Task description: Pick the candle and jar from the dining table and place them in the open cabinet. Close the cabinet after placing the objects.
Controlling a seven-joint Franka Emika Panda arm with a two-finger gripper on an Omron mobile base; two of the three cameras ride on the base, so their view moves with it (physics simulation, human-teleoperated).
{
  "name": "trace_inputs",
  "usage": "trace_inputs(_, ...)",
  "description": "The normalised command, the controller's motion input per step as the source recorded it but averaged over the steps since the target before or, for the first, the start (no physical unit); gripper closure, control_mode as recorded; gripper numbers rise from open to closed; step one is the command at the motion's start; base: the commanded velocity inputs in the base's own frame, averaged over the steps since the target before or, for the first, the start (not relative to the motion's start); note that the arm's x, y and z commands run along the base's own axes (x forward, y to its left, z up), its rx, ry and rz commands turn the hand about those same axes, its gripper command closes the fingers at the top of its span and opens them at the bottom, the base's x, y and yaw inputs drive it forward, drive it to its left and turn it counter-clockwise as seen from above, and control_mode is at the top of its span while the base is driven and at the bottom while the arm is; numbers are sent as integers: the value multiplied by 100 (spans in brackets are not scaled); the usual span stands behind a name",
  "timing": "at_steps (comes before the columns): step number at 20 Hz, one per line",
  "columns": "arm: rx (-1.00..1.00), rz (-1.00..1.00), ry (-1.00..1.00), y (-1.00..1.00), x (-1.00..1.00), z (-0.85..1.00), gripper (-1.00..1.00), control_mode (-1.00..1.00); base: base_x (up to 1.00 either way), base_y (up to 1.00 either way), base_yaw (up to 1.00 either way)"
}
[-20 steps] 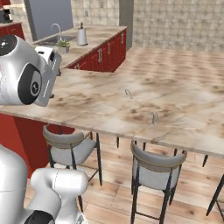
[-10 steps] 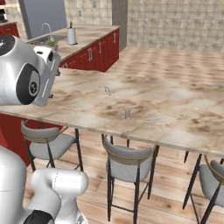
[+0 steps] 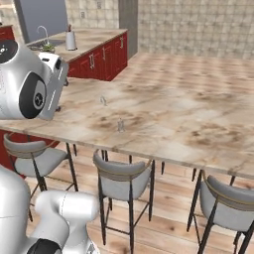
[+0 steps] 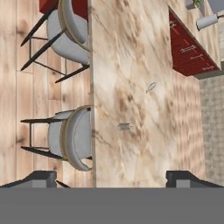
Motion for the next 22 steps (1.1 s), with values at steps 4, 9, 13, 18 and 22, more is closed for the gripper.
trace_inputs(4,0,0,0,0,0,0,-100,100,60,-21,-6)
trace_inputs(9,0,0,0,0,0,0,-100,100,56,5,0)
trace_inputs(13,0,0,0,0,0,0,-100,100,47,0,0)
trace_inputs(18,0,0,0,0,0,0,-100,-100,2,0,0)
trace_inputs(22,0,-7,0,0,0,0,-100,-100,0,0,0)
